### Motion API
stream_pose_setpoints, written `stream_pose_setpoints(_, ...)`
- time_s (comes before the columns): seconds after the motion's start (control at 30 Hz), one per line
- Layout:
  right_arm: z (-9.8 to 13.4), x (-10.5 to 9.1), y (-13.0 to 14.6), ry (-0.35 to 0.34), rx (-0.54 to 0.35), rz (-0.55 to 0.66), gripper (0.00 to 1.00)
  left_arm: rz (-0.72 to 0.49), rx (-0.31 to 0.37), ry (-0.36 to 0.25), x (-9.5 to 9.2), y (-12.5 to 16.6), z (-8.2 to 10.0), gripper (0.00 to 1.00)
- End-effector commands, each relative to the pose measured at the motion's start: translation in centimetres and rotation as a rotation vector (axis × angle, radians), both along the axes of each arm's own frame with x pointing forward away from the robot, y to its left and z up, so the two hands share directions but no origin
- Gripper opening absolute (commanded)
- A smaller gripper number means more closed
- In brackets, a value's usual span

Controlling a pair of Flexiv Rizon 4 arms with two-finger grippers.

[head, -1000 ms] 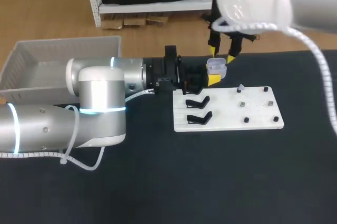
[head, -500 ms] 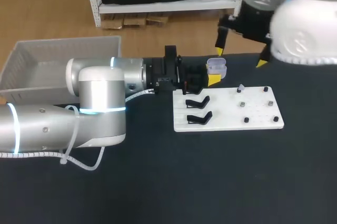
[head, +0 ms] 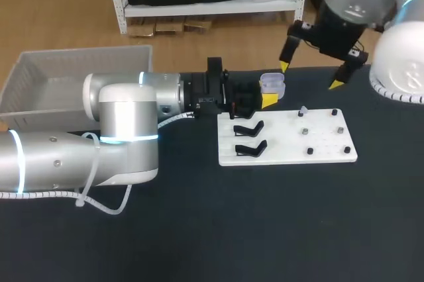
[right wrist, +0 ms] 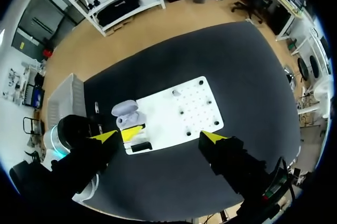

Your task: Pick up each earbud case from the left stands, insert the matching earbuds, close the lid, and place the case in the box.

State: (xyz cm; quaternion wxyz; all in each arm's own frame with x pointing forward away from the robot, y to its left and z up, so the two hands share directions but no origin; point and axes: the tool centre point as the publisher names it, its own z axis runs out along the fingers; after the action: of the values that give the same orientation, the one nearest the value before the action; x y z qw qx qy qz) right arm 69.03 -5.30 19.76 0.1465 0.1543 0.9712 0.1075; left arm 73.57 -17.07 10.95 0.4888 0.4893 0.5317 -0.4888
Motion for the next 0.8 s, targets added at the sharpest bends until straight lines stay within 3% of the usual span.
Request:
stream_pose_setpoints(0.03, -0.6, 0.3, -1.8, -0.051, 0.054, 0.062, 1.0, 0.001, -0.003, -0.002, 0.0, 0.0, -0.1, 0.0)
stream_pose_setpoints(0.13, -1.0, 1.2, -3.2, -0.082, 0.06, 0.078, 1.0, 0.001, -0.003, -0.002, 0.0, 0.0, -0.1, 0.0)
stream_pose_setpoints(0.33, -2.8, 3.3, -5.4, -0.057, 0.053, 0.085, 1.0, 0.001, -0.003, -0.002, 0.0, 0.0, -0.1, 0.0)
stream_pose_setpoints(0.47, -4.7, 4.4, -5.4, -0.056, 0.074, 0.107, 1.0, 0.001, -0.003, -0.002, 0.0, 0.0, -0.1, 0.0)
stream_pose_setpoints(0.8, -11.4, 6.3, -4.3, 0.036, 0.128, 0.122, 0.98, 0.001, -0.003, -0.002, 0.0, 0.0, -0.1, 0.0)
